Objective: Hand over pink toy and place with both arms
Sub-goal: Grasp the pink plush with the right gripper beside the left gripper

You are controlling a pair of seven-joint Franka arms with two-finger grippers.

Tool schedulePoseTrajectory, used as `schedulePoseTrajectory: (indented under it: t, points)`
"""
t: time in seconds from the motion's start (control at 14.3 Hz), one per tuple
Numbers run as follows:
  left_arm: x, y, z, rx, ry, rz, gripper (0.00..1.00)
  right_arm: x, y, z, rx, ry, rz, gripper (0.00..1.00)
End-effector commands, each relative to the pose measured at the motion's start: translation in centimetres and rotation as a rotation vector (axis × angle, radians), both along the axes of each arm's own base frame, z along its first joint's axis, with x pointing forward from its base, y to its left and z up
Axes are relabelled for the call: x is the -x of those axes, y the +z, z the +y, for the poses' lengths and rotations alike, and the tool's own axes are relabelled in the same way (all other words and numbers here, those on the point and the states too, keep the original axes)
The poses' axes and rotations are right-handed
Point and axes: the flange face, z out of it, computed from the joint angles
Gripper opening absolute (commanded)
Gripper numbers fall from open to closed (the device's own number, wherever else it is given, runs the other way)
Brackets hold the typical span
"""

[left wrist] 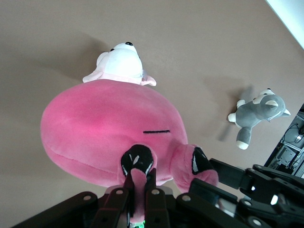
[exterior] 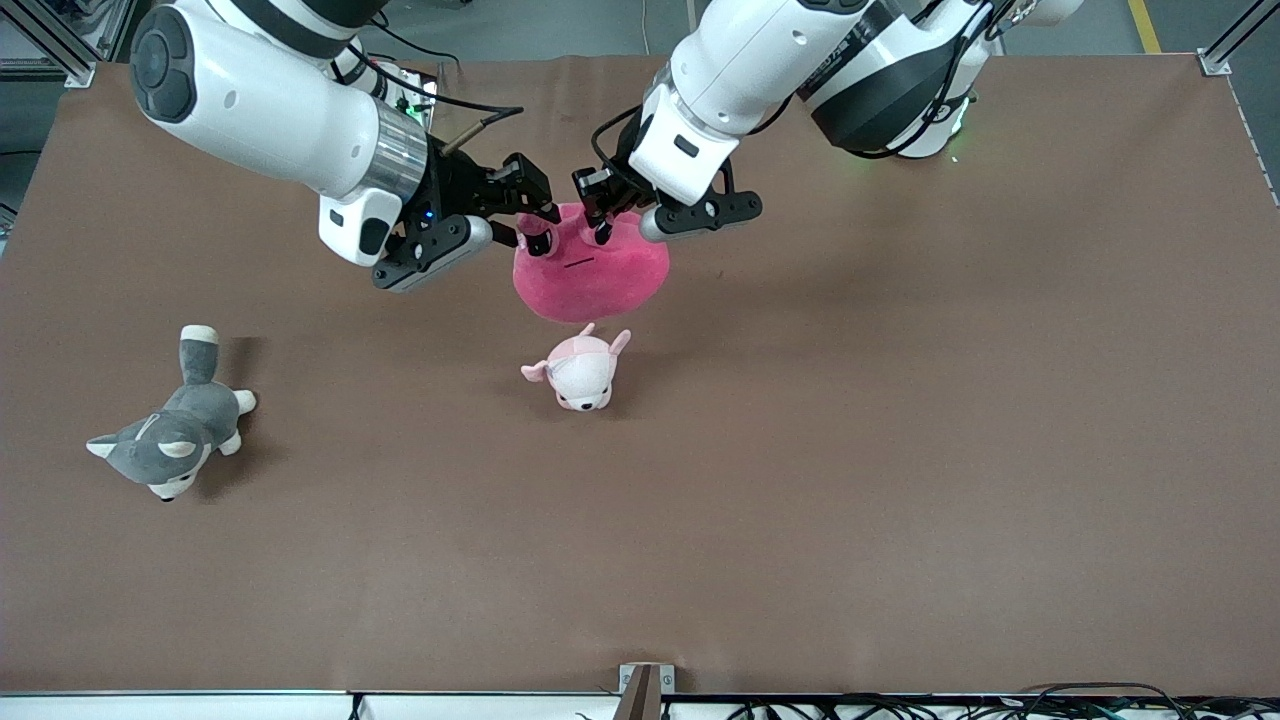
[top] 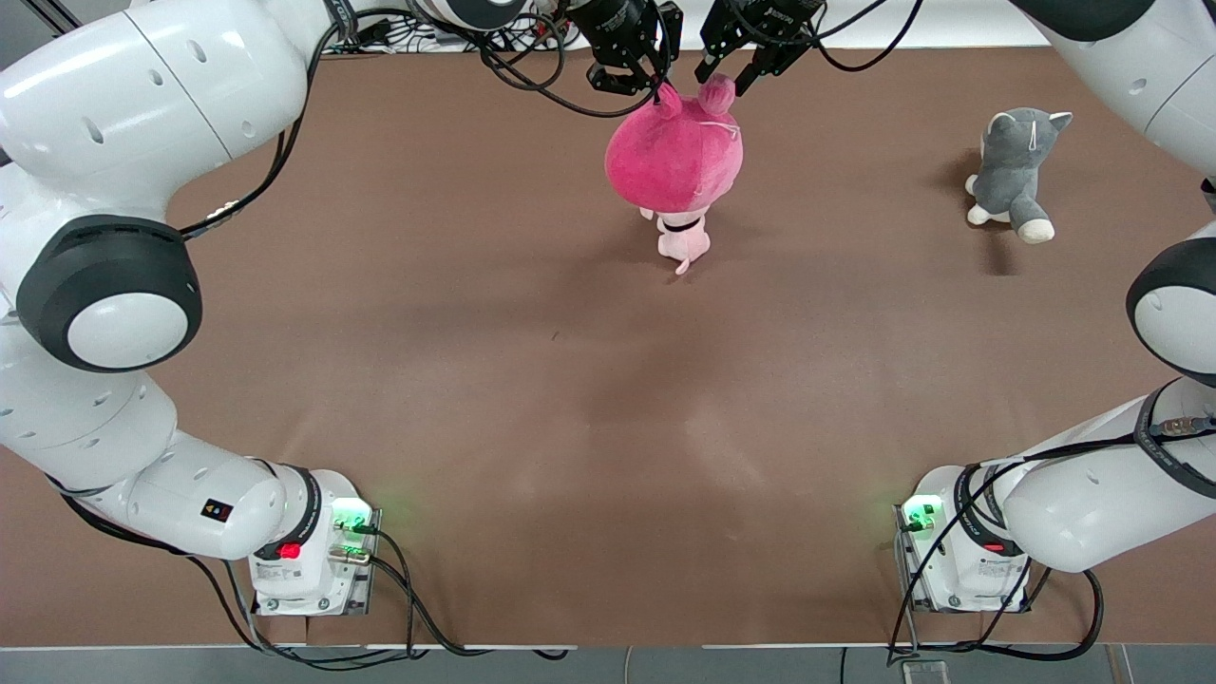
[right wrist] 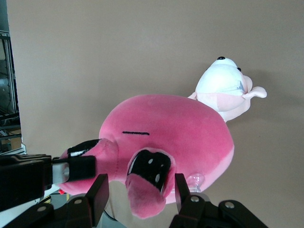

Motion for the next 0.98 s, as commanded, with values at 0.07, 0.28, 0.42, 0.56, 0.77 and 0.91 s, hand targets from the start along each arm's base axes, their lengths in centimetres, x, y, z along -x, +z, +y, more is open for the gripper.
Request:
schedulePoseTrajectory:
  t: [0.07,0.28,0.42,0.56,0.77,0.91]
  points:
    - [-0.1,0.6,-0.3,0.014,0.012,-0.002,0.00,-0.7,-0.8,0.4,0.032,-0.004,-0.014,0.65]
    - [0.0,0.5,-0.4,0.011,0.010,-0.001,0.00,-0.8,-1.3,0.9,0.031,-0.005,-0.017,0.18]
    - [0.0,0.5,-0.4,0.011,0.010,-0.001,0.00,-0.9,-1.4,0.9,0.024,-0.015,-0.007,0.00]
    - [-0.1,0.5,-0.3,0.012,0.010,-0.003,0.00,-1.1,-1.4,0.6,0.025,-0.018,-0.003,0.00]
    - [-0.1,0.6,-0.3,0.013,0.010,-0.004,0.03,-0.9,-1.5,0.8,0.028,-0.001,-0.009,0.00]
    - [-0.1,0.7,-0.2,0.013,0.004,-0.010,0.61,-0.9,-1.5,0.8,0.029,0.002,-0.008,0.00]
